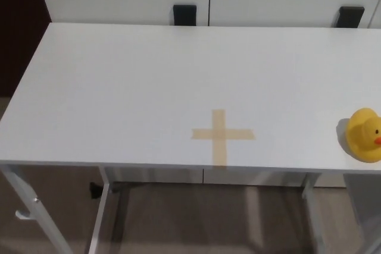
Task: The robot uses its right hand to push the yellow duck toy to the center of the white desk.
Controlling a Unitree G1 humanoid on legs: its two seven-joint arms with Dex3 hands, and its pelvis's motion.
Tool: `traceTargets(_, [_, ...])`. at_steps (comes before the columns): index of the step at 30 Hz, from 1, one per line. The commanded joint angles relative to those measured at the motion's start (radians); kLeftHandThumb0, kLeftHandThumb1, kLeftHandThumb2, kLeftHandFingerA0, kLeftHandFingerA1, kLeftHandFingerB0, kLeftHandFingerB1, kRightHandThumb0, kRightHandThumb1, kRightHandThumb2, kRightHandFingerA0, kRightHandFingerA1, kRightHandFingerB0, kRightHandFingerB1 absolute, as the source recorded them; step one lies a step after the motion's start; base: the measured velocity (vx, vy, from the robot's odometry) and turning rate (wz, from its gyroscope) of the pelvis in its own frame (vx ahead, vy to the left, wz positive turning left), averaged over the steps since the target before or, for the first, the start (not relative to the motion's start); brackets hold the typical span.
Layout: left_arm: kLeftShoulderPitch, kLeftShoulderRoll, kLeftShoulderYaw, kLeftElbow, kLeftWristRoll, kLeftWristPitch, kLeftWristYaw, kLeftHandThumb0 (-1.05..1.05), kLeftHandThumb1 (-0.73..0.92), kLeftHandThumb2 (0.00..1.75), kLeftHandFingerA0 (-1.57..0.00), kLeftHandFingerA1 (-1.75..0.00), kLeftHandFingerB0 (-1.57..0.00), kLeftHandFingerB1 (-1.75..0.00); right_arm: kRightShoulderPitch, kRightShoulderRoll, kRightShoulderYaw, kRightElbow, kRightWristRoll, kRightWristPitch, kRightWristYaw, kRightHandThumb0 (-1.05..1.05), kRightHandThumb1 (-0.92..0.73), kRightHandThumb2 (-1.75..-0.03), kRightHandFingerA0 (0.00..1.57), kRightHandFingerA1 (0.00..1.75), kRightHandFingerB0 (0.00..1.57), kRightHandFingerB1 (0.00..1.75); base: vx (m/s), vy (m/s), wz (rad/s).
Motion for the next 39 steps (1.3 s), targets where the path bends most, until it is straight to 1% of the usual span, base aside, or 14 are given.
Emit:
traceTargets(1, [-0.002,0.016,-0.006,0.015,0.008,0.027,0.001,-0.26,0.69,0.6,-0.74,-0.73,-0.78,-0.53,0.0,0.012,-0.071,0.033,0.071,-0.104,-0.028,-0.13,-0.78,-0.63,0.57,0.38,0.41,0.34,0.0,0.0,0.0])
traceTargets(16, [0.019,0.002,0.01,0.019,-0.009,0.021,0.008,-0.27,0.66,0.59,-0.76,-0.73,-0.79,-0.53,-0.162,-0.001,-0.342,-0.338,0.26,-0.033,-0.039,-0.56,-0.86,-0.66,0.2,0.3,0.19,0.28,0.0,0.0,0.0])
traceTargets(17, [0.018,0.003,0.012,0.018,-0.01,0.02,0.007,-0.27,0.68,0.6,-0.76,-0.74,-0.79,-0.54,-0.179,0.001,-0.34,-0.384,0.254,-0.021,-0.051,-0.32,-0.6,-1.11,0.0,0.48,0.0,0.46,0.0,0.0,0.0])
traceTargets(18, [0.018,0.004,0.012,0.019,-0.009,0.016,0.005,-0.26,0.66,0.59,-0.75,-0.71,-0.8,-0.54,-0.225,-0.003,-0.331,-0.401,0.25,-0.011,-0.063,-0.69,-0.84,-0.66,0.21,0.3,0.2,0.27,0.0,0.0,0.0])
traceTargets(20, [0.017,0.006,0.012,0.019,-0.006,0.011,0.003,-0.26,0.66,0.59,-0.75,-0.71,-0.8,-0.54,-0.289,-0.007,-0.318,-0.428,0.245,0.006,-0.08,-0.69,-0.84,-0.66,0.21,0.3,0.2,0.27,0.0,0.003,0.03])
traceTargets(23, [0.018,0.005,0.013,0.021,-0.005,0.004,0.001,-0.22,0.68,0.62,-0.78,-0.74,-0.78,-0.54,-0.373,-0.003,-0.27,-0.477,0.216,0.063,-0.095,-0.78,-0.87,-0.67,0.31,0.5,0.24,0.37,0.0,0.0,0.0])
traceTargets(24, [0.018,0.003,0.015,0.022,-0.006,0.005,0.0,-0.22,0.68,0.62,-0.79,-0.79,-0.78,-0.54,-0.398,0.003,-0.253,-0.494,0.208,0.082,-0.105,-0.77,-0.69,-1.05,0.3,0.55,0.2,0.47,0.0,0.0,0.0])
traceTargets(25, [0.02,0.001,0.015,0.02,-0.005,0.006,0.001,-0.22,0.69,0.6,-0.77,-0.72,-0.77,-0.52,-0.43,0.02,-0.223,-0.532,0.205,0.115,-0.108,-0.74,-0.9,-0.68,0.22,0.36,0.2,0.29,0.0,0.0,0.0])
traceTargets(29, [0.019,0.002,0.007,0.017,0.003,0.01,0.002,-0.23,0.69,0.6,-0.77,-0.69,-0.77,-0.52,-0.459,0.04,-0.169,-0.592,0.201,0.149,-0.092,-0.75,-0.91,-0.68,0.19,0.36,0.18,0.29,0.0,0.0,0.0])
traceTargets(30, [0.016,0.0,0.014,0.016,-0.004,0.017,0.002,-0.22,0.69,0.59,-0.78,-0.76,-0.8,-0.54,-0.469,0.042,-0.146,-0.603,0.194,0.15,-0.081,-0.35,-0.55,-1.13,0.0,0.5,0.0,0.48,0.0,0.0,0.0])
traceTargets(31, [0.015,0.001,0.015,0.015,-0.005,0.016,0.0,-0.18,0.66,0.71,-0.78,-0.75,-0.76,-0.56,-0.493,0.05,-0.115,-0.593,0.184,0.145,-0.063,-0.84,-0.78,-1.12,0.01,0.39,0.11,0.43,0.0,0.0,0.0])
traceTargets(33, [0.013,0.004,0.014,0.016,-0.004,0.014,-0.001,-0.2,0.66,0.66,-0.79,-0.74,-0.79,-0.57,-0.53,0.056,-0.056,-0.575,0.153,0.156,-0.043,-0.81,-0.91,-0.76,0.07,0.3,0.15,0.29,0.0,0.0,0.0])
traceTargets(38, [0.01,0.009,0.015,0.016,-0.003,0.011,-0.005,-0.23,0.69,0.62,-0.78,-0.7,-0.77,-0.54,-0.584,0.07,0.048,-0.523,0.096,0.169,-0.07,-0.79,-0.92,-0.76,0.07,0.32,0.17,0.33,0.0,0.0,0.0])
traceTargets(39, [0.008,0.012,0.016,0.015,-0.003,0.012,-0.005,-0.16,0.65,0.69,-0.78,-0.71,-0.77,-0.56,-0.594,0.079,0.063,-0.499,0.085,0.147,-0.071,-0.79,-0.78,-1.12,0.04,0.43,0.09,0.43,0.0,0.0,0.0])
